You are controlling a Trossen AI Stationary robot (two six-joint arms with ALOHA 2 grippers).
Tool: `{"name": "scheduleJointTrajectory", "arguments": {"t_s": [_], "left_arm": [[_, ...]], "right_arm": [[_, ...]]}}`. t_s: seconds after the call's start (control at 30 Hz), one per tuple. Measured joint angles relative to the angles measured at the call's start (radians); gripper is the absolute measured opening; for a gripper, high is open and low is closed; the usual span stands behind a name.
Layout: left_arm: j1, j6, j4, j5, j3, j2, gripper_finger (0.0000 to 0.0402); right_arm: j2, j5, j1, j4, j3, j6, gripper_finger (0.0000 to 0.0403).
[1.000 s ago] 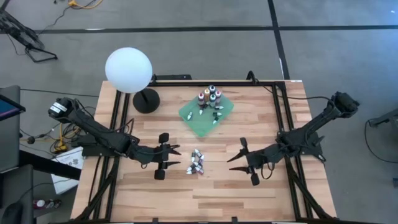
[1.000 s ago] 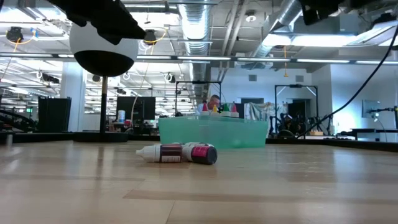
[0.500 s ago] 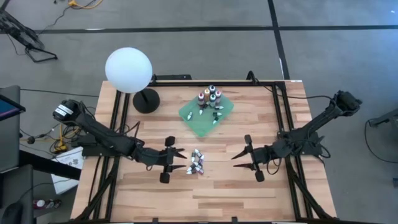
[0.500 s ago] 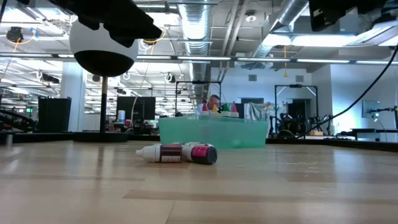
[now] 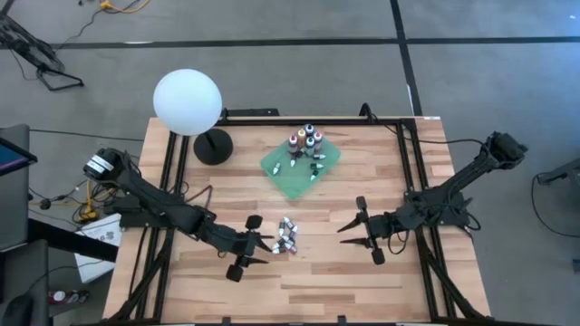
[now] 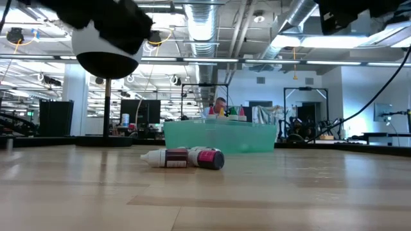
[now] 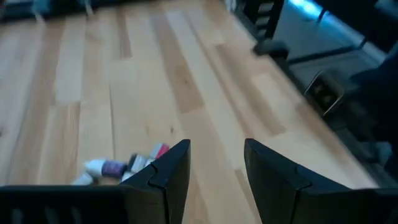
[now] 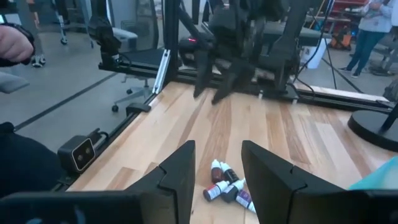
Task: Pick & Place food coloring
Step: Put the red food coloring bottle into the green bin
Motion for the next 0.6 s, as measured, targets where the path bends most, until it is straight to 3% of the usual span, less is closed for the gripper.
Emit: {"name": "scheduleJointTrajectory", "arguments": {"t_s": [0.43,0.6], "left_arm": [[0.016,0.012,-0.053,-0.067,0.129,0.266,0.0145],[0.028,-0.004,-0.048,-0.099,0.147,0.312,0.0145]], "right_arm": [[0.000,0.000,-0.006,-0.012,0.000,0.034,0.0123],[0.000,0.000,-0.006,-0.014,0.000,0.035,0.0122]]}}
